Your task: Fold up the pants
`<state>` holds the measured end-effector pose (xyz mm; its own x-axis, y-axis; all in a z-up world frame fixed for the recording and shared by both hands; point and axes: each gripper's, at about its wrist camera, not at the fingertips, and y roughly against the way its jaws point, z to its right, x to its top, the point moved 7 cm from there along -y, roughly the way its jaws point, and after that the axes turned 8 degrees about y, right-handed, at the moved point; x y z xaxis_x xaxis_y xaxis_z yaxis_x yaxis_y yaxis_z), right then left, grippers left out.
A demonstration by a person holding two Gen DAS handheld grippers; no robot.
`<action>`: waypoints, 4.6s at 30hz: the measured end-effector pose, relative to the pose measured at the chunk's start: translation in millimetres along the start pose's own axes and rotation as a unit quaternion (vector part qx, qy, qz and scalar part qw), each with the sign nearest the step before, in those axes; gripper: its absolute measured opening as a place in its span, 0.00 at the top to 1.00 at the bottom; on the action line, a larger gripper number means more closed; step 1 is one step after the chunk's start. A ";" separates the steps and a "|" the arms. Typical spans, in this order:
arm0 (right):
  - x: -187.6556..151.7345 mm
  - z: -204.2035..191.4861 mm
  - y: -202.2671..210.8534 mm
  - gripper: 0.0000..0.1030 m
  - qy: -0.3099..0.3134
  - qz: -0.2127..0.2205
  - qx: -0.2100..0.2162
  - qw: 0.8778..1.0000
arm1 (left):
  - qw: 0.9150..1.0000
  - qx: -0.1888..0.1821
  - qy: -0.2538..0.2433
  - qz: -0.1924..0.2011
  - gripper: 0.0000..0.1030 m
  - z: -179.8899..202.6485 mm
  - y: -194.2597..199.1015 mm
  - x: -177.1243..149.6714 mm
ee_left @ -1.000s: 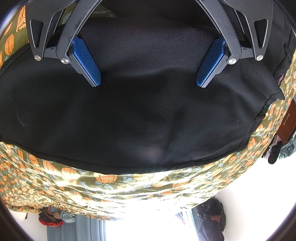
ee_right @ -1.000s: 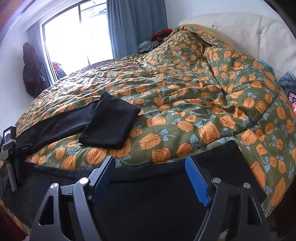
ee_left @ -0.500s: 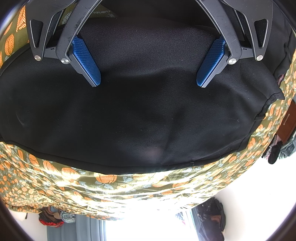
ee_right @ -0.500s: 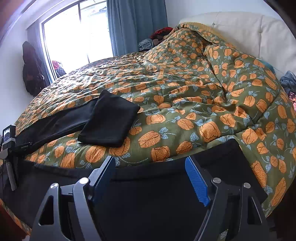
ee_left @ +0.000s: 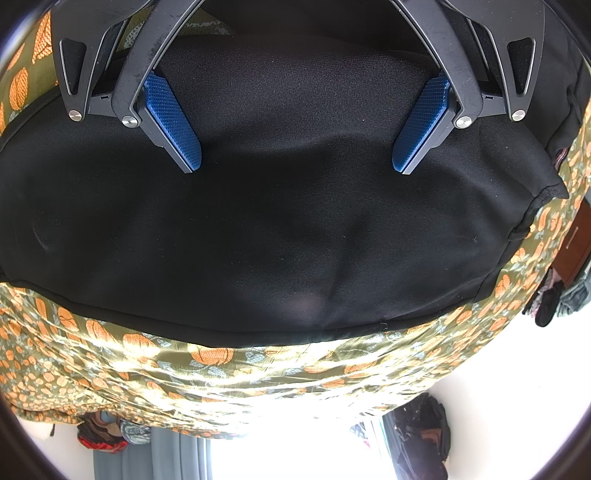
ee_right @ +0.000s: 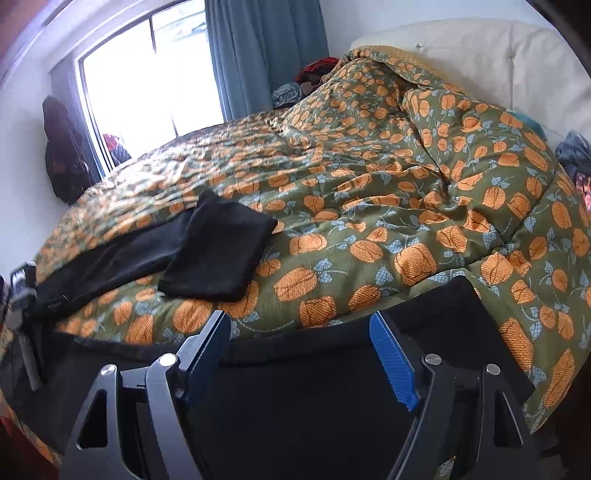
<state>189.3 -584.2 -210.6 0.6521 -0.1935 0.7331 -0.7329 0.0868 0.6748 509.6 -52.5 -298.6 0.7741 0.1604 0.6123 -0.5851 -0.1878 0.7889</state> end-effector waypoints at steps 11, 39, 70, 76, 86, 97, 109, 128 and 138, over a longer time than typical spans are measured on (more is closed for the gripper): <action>20.6 -26.3 -7.9 0.25 -0.247 -0.007 0.257 0.934 | 1.000 0.000 0.000 0.000 0.00 0.0 0.0 0.0; 24.3 -77.3 -147.7 0.83 -0.458 -0.034 0.162 0.873 | 1.000 0.000 0.000 0.000 0.00 -0.1 -0.2 0.0; -35.0 53.7 -33.6 0.49 -0.268 -0.046 0.031 0.962 | 1.000 -0.018 -0.009 -0.015 0.00 -0.5 9.0 0.4; -33.6 64.9 -0.5 0.41 -0.254 -0.022 0.003 0.967 | 0.999 -0.047 -0.018 -0.011 0.00 -5.6 48.4 -6.1; -10.8 0.9 -20.7 0.41 -0.371 -0.035 0.254 0.892 | 0.995 -0.099 -0.009 -0.011 0.00 -21.5 106.4 -37.1; -11.3 45.0 -82.1 0.96 -0.425 -0.010 0.043 0.904 | 0.986 -0.153 0.013 -0.071 0.01 -21.2 121.7 -46.0; 91.3 -41.8 105.6 0.96 -0.146 0.114 0.177 0.967 | 0.909 -0.362 0.149 -0.142 0.01 64.5 105.6 40.8; 30.7 -25.3 170.5 0.96 -0.102 0.094 0.316 0.938 | 0.895 -0.343 0.224 -0.178 0.81 17.8 60.7 14.7; 31.9 -27.6 194.3 0.96 -0.094 0.102 0.378 0.915 | 0.879 -0.353 0.255 -0.197 0.97 15.6 31.7 34.9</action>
<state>73.1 -546.5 -53.7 0.4931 -0.4195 0.7622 -0.8070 -0.5478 0.2205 521.9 -68.0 -253.0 0.8467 0.5250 0.0871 -0.4397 0.5980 0.6701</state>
